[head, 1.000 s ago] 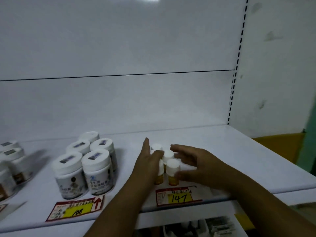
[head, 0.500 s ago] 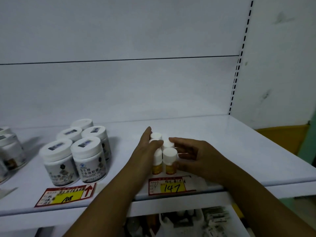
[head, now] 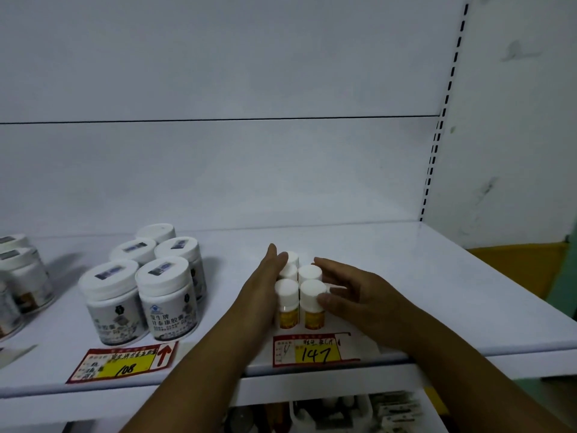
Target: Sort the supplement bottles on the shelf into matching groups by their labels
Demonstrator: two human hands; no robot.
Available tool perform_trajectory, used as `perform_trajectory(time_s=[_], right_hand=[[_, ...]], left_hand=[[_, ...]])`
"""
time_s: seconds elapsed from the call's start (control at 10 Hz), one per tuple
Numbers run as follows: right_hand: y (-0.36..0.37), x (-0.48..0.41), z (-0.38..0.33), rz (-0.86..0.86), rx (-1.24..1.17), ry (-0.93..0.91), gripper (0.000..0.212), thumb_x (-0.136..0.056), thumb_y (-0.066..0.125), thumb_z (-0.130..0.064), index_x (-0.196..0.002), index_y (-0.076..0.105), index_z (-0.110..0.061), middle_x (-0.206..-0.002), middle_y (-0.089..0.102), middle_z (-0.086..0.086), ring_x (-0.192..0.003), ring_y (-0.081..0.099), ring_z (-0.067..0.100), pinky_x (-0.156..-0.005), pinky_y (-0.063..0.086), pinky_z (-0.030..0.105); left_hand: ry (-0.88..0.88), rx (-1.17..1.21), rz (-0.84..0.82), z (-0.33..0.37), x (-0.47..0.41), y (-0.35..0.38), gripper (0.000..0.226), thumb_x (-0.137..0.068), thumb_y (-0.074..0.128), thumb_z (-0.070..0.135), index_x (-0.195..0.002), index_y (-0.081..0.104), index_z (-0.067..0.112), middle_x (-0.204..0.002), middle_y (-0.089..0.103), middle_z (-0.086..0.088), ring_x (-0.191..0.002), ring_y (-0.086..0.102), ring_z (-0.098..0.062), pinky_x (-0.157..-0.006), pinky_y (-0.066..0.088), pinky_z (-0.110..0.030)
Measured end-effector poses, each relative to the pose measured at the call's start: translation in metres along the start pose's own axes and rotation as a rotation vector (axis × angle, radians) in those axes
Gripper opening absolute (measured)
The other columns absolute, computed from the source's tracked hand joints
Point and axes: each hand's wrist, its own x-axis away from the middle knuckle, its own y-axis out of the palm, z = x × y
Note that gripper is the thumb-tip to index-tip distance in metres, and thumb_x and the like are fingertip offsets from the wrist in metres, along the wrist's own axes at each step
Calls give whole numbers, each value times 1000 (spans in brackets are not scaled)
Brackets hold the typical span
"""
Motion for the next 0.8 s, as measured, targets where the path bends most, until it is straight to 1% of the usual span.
perform_trajectory(time_s=[0.1,0.2,0.3,0.4,0.5,0.6,0.7,0.8], right_hand=[[0,1,-3,8,53,2,62,-60,59,-62,-115,30,-57,-103,43,-43,-97,41,-34,-81,36,-4],[1,0,-2,26,69,3,70,-58,60,-62,-123,32,-54,-101,44,-43,-97,40,-35,-80,35,-5],[1,-2,0,39,98,4,87,-60,59,-59,-139,30,-36,-112,44,-36,-102,45,-27,-85,37,-1],[1,-2,0,25,81,30,90,-61,59,-57,-142,28,-33,-122,44,-27,-114,45,-10,-92,38,6],[0,-2,2,20,30,25,81,-64,56,-58,-136,24,-41,-116,42,-34,-104,44,-22,-86,38,1],[-1,-3,3,29,-26,42,64,-67,50,-61,-125,27,-50,-116,44,-32,-98,45,-30,-79,41,1],[-2,-3,1,43,26,42,56,-71,44,-59,-125,30,-51,-121,44,-29,-99,43,-27,-77,37,-3],[-3,1,-1,182,-30,31,52,-75,41,-58,-125,41,-47,-130,50,-20,-116,49,-4,-100,39,18]], left_hand=[[19,-61,11,1,2,1,86,-66,49,69,-143,35,34,-148,43,-8,-125,50,-35,-104,39,-55],[30,-91,12,1,2,1,86,-66,47,70,-143,35,34,-148,43,-8,-127,48,-35,-104,39,-55],[45,-117,4,0,1,1,77,-75,44,68,-144,34,34,-149,41,-10,-127,49,-36,-103,41,-55],[45,-123,2,0,1,0,84,-69,45,70,-144,34,34,-149,42,-9,-127,49,-35,-103,41,-55],[108,-118,28,2,7,2,80,-72,45,68,-143,36,32,-149,42,-7,-130,46,-31,-107,37,-53],[300,-258,148,6,13,6,51,-96,38,44,-144,33,30,-154,32,3,-136,35,-12,-114,28,-35],[415,-353,200,12,18,11,49,-99,35,34,-147,27,26,-155,27,8,-128,28,4,-98,24,-6],[432,-375,110,15,34,14,52,-99,37,36,-148,24,27,-156,25,8,-135,25,1,-109,23,-17]])
